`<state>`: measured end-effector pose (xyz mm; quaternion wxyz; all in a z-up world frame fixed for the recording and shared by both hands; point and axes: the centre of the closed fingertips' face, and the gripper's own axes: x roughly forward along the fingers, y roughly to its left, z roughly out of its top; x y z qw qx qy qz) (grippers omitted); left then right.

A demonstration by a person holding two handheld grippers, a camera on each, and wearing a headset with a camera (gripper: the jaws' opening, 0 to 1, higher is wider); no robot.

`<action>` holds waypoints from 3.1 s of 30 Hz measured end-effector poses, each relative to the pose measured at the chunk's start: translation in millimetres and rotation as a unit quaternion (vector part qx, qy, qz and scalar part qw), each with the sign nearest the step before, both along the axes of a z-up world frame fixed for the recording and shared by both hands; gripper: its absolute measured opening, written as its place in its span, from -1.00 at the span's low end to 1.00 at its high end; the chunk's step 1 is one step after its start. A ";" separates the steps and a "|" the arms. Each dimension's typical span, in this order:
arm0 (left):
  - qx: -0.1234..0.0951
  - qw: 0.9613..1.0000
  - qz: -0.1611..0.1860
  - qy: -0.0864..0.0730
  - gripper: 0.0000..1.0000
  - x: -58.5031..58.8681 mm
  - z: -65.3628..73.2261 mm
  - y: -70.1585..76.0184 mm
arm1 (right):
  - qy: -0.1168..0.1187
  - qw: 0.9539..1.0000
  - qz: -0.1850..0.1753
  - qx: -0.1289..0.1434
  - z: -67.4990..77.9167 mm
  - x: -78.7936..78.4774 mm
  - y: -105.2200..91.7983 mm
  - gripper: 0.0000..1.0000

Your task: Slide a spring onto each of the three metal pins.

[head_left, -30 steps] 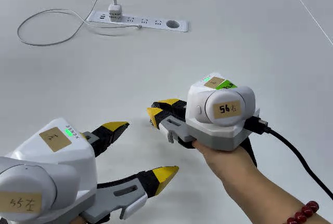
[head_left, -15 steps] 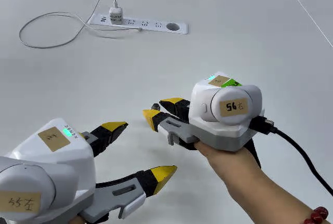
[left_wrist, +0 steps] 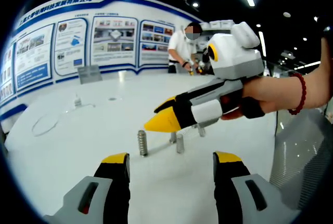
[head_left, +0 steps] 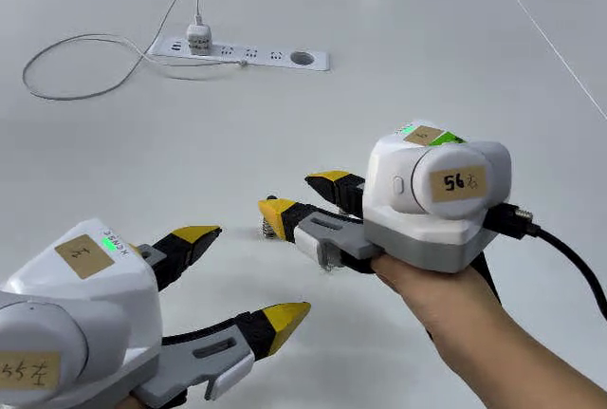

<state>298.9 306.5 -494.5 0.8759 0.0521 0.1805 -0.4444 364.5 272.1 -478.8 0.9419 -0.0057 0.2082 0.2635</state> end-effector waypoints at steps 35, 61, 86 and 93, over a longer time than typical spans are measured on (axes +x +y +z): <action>0.022 1.000 -0.013 0.005 0.16 0.3 -2.2 -11.8 | 0.016 0.999 -0.032 -0.017 1.2 -44.4 -76.6 0.06; 0.046 0.997 -0.060 0.020 -0.06 10.3 -15.6 -49.1 | 0.025 0.999 -0.041 -0.006 -9.6 -74.9 -113.5 0.14; 0.088 0.992 -0.073 0.049 -0.50 22.2 -51.2 -75.4 | 0.035 0.998 -0.049 -0.016 -19.2 -86.8 -131.1 0.17; 0.099 0.991 -0.067 0.054 -0.56 26.1 -59.0 -76.7 | 0.034 0.998 -0.053 -0.012 -17.8 -86.7 -132.6 0.17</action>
